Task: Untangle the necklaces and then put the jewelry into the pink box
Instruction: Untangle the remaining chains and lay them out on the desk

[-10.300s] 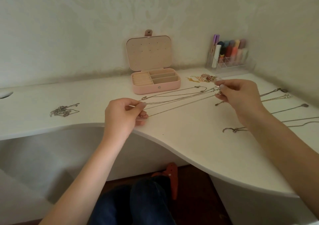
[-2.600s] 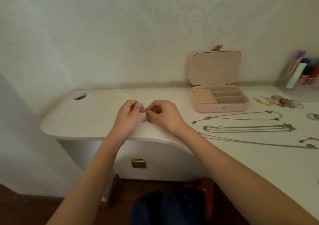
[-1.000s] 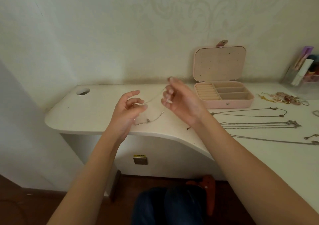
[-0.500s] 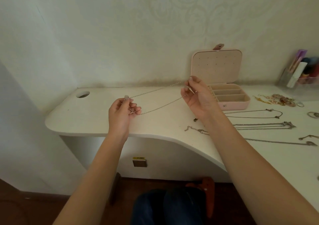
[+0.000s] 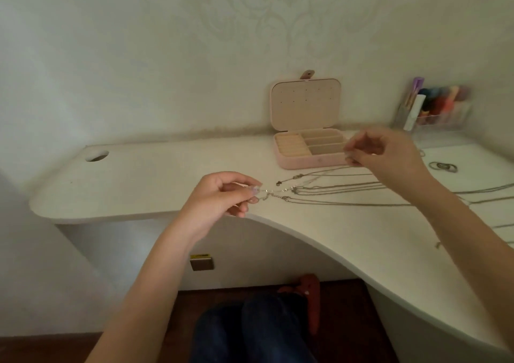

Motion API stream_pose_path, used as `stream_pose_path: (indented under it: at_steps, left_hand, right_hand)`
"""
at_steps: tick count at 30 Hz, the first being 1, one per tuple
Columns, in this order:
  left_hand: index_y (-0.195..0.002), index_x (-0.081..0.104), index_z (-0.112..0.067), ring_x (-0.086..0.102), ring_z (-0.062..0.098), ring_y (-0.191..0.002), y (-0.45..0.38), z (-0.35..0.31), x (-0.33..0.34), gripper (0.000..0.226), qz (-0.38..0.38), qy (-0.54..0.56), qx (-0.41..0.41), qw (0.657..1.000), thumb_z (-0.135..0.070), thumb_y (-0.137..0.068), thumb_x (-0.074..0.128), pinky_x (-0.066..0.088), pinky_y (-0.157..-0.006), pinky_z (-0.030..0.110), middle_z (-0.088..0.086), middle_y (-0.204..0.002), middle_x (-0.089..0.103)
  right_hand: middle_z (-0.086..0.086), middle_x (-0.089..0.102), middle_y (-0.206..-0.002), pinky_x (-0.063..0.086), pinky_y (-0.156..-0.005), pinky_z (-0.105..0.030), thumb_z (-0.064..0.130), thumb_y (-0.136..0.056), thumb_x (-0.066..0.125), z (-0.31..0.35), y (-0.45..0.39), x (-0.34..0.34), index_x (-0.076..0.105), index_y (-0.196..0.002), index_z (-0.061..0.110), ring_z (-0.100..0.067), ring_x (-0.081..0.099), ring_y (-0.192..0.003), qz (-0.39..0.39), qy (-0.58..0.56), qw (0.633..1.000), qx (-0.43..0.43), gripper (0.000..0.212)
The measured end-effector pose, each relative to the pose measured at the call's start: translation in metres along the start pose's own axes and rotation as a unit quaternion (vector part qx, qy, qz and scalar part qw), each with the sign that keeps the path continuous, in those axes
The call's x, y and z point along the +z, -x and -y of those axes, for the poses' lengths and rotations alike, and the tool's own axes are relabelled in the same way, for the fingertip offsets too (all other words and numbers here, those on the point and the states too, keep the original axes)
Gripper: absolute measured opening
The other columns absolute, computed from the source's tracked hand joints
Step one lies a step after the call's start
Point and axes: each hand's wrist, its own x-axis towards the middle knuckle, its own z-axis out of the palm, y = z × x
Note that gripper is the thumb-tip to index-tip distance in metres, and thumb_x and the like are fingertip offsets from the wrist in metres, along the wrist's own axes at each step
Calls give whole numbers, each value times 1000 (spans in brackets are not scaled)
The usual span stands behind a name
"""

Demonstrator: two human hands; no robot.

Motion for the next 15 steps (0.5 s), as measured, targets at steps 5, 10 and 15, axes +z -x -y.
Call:
stream_pose_path:
  at_steps: [5,10,15]
  left_hand:
    - [-83,74,-12,56,6,-53,12,-4,38,5,53,-73,12,996,-10,-78,73,45,-49,16,5,-73,74]
    - [-80,76,-19,67,8,-69,10,7,66,3,19,-199,101,975,-18,-77,76,50,-67,17,-5,-71,73]
    - [-82,76,-27,51,-2,-58,4,17,77,4,-23,-288,159,944,-24,-81,73,36,-55,16,-10,-73,68]
  right_hand:
    - [7,66,-83,42,-69,-3,0,-85,64,-19,59,-53,74,-88,19,-1,60,-76,10,187,982,-12,21]
    - [1,69,-88,41,-70,-20,-3,-83,64,-46,94,-72,75,-89,15,-12,58,-72,52,282,957,-39,23]
    - [0,68,-87,48,-76,-35,-3,-80,66,-60,99,-69,76,-87,16,-25,62,-86,35,329,942,-58,22]
